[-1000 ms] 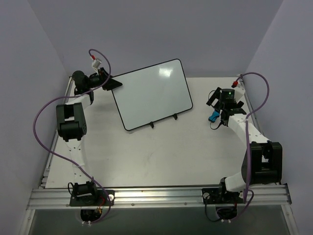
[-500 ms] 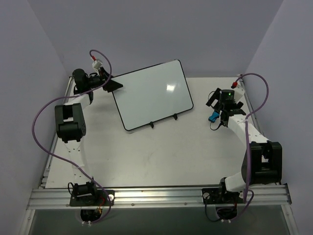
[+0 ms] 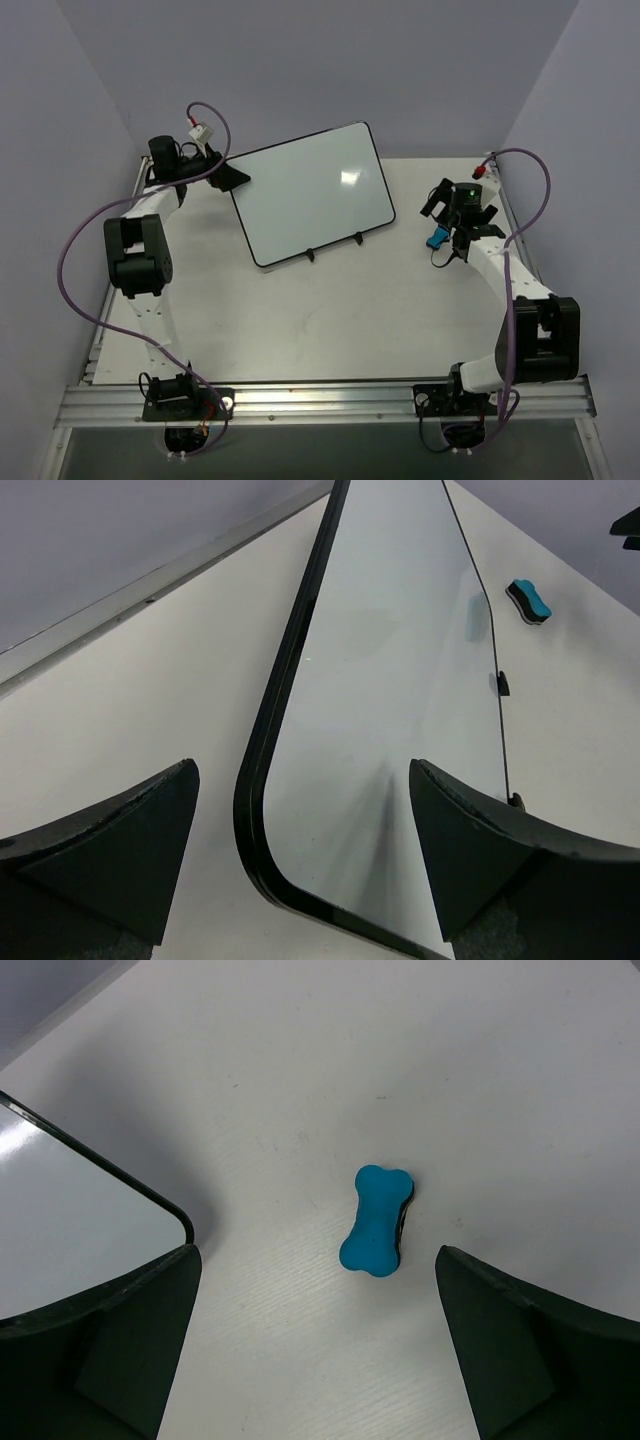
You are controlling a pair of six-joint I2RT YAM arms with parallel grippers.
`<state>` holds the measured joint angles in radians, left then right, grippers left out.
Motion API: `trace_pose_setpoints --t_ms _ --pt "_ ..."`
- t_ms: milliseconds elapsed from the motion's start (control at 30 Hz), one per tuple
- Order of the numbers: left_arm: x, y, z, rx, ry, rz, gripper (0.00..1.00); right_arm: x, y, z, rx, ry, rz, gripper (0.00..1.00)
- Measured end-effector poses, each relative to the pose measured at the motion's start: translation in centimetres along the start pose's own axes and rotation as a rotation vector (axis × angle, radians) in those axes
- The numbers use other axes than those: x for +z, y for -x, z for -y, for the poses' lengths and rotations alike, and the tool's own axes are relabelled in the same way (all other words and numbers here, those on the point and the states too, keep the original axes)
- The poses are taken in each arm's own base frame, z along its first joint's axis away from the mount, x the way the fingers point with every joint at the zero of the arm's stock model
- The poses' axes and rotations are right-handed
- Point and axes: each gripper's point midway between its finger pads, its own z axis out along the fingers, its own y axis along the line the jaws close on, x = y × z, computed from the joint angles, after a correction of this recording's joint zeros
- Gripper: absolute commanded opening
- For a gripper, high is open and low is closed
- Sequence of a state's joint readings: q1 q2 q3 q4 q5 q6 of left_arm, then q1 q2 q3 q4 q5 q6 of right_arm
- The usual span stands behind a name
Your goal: Erase the whiteboard
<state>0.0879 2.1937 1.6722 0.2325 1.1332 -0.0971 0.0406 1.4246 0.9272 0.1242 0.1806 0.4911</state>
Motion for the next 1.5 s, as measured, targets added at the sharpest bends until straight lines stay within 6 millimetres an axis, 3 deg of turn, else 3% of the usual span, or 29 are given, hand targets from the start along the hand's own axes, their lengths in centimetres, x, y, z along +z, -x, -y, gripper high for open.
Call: trace_pose_setpoints --t_ms 233,467,567,733,867,933,1000,1067,1167,1300,1367,1500 --pt "-0.6 1.2 0.4 0.051 0.046 -0.014 0.94 -0.7 0.9 -0.4 -0.007 0.023 0.025 1.0" --pt "-1.8 5.0 2.0 0.148 0.12 0.005 0.94 -1.0 0.6 -1.0 -0.035 0.035 0.024 1.0" --pt "-2.8 7.2 1.9 0.194 0.217 0.023 0.94 -2.1 0.9 -1.6 -0.068 0.042 0.046 1.0" --pt "-6.2 12.1 1.8 0.244 0.466 0.081 0.94 -6.5 3.1 -4.0 -0.127 0.088 0.154 1.0" --pt "-12.1 15.9 2.2 0.07 0.828 0.17 0.94 -10.0 5.3 -5.9 -0.157 0.123 0.22 1.0" --pt "-16.2 17.1 3.6 -0.029 1.003 0.227 0.94 -11.5 6.5 -6.1 -0.161 0.129 0.244 1.0" --pt "-20.3 17.9 6.3 -0.097 1.141 0.296 0.94 -13.0 7.7 -5.6 -0.156 0.114 0.265 1.0" --pt "-23.9 17.9 10.2 -0.126 1.233 0.373 0.94 -14.7 9.0 -5.0 -0.151 0.102 0.287 1.0" --pt "-27.4 16.4 17.6 -0.12 1.276 0.471 0.94 -17.6 11.2 -4.3 -0.132 0.104 0.339 1.0" --pt "-29.1 14.2 24.3 -0.06 1.229 0.515 0.94 -20.8 12.3 -3.1 -0.126 0.132 0.393 1.0" --pt "-30.4 12.8 25.6 -0.038 1.255 0.495 0.94 -22.1 12.4 -2.6 -0.133 0.134 0.411 1.0" --pt "-31.5 8.0 25.7 -0.015 1.322 0.391 0.94 -24.6 12.0 -2.4 -0.171 0.164 0.443 1.0"
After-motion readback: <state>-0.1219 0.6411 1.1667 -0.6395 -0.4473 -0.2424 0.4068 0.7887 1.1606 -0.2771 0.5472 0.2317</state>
